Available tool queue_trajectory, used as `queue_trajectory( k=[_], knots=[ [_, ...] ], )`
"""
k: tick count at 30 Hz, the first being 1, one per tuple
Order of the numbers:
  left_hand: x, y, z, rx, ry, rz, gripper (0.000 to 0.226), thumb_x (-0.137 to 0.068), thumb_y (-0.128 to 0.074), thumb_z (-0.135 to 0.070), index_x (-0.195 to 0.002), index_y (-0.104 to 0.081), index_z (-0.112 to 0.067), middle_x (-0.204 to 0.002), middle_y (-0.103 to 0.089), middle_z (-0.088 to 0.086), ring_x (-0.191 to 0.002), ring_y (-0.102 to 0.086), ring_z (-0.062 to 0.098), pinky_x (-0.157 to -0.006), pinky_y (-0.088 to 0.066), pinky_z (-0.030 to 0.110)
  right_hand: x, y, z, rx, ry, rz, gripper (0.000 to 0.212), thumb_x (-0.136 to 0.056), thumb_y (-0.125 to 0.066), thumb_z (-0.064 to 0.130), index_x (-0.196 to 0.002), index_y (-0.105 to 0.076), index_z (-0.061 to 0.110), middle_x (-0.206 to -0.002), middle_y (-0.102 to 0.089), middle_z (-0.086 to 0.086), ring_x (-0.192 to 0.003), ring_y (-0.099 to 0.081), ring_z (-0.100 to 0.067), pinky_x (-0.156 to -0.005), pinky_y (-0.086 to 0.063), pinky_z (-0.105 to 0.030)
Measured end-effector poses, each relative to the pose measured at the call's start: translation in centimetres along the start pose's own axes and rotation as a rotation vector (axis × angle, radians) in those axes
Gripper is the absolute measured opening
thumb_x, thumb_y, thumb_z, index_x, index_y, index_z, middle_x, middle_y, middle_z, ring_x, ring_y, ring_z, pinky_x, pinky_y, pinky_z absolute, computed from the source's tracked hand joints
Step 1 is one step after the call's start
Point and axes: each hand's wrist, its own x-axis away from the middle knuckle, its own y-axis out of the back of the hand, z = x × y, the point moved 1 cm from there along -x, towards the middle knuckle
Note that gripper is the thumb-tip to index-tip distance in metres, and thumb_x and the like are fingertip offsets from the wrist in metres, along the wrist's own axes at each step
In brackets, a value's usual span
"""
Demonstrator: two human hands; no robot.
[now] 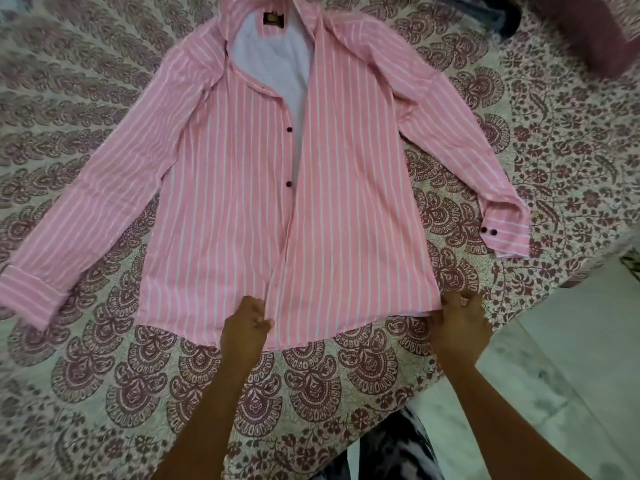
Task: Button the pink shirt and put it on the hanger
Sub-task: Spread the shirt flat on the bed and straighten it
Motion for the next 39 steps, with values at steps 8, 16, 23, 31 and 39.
queue_trajectory(
  k=[8, 16, 23, 31, 39],
  knots=[
    [-0.8, 0.0, -0.1, -0.023, -0.091, -0.043, 0.02, -0.078, -0.054, 0.005, -0.073, -0.047, -0.014, -0.06, -0.05, -0.005, -0.06, -0.051, 0.017, -0.055, -0.037, 0.023, 0.4, -0.8, 1.8, -0.489, -0.218, 0.137, 0.033, -0.085, -0.057, 0.011, -0.112, -0.047, -0.004, -0.104, -0.056, -0.026, -0.081, -0.058, -0.039, -0.063, -0.039, -0.034],
    [-2.0, 0.8, 1.3, 0.007, -0.223, -0.061, 0.029, -0.07, -0.06, 0.013, -0.068, -0.053, -0.015, -0.069, -0.056, 0.004, -0.06, -0.053, 0.018, -0.061, -0.044, 0.026, 0.5, 0.0, 3.3, -0.664, -0.298, -0.158, 0.018, -0.09, -0.037, -0.002, -0.108, -0.039, -0.004, -0.073, -0.05, -0.016, -0.062, -0.05, -0.027, -0.056, -0.038, -0.033],
    [-2.4, 1.1, 0.9, -0.1, -0.123, 0.253, 0.029, -0.079, -0.058, 0.0, -0.087, -0.067, -0.026, -0.066, -0.051, -0.005, -0.055, -0.046, 0.013, -0.059, -0.04, 0.024, 1.4, -0.8, 1.5, -0.586, -0.598, 0.001, 0.023, -0.091, -0.041, 0.008, -0.112, -0.044, -0.001, -0.104, -0.057, -0.027, -0.097, -0.056, -0.042, -0.082, -0.044, -0.049],
    [-7.3, 4.3, -3.4, 0.066, -0.12, -0.037, 0.014, -0.087, -0.058, -0.011, -0.092, -0.071, -0.014, -0.092, -0.071, 0.008, -0.082, -0.064, 0.024, -0.075, -0.05, 0.029, -2.0, 0.3, 9.1, -0.484, -0.191, -0.238, 0.029, -0.084, -0.048, 0.004, -0.113, -0.048, 0.0, -0.112, -0.048, -0.025, -0.084, -0.056, -0.037, -0.069, -0.043, -0.036],
    [-16.2, 5.4, -9.8, 0.11, -0.168, -0.194, 0.015, -0.087, -0.055, -0.009, -0.094, -0.069, -0.01, -0.096, -0.069, 0.009, -0.086, -0.063, 0.024, -0.081, -0.047, 0.026, -9.2, -0.1, 20.1, -0.645, 0.226, -0.212, 0.02, -0.082, -0.052, 0.003, -0.101, -0.057, 0.009, -0.1, -0.055, -0.012, -0.077, -0.058, -0.031, -0.067, -0.05, -0.043]
  ],
)
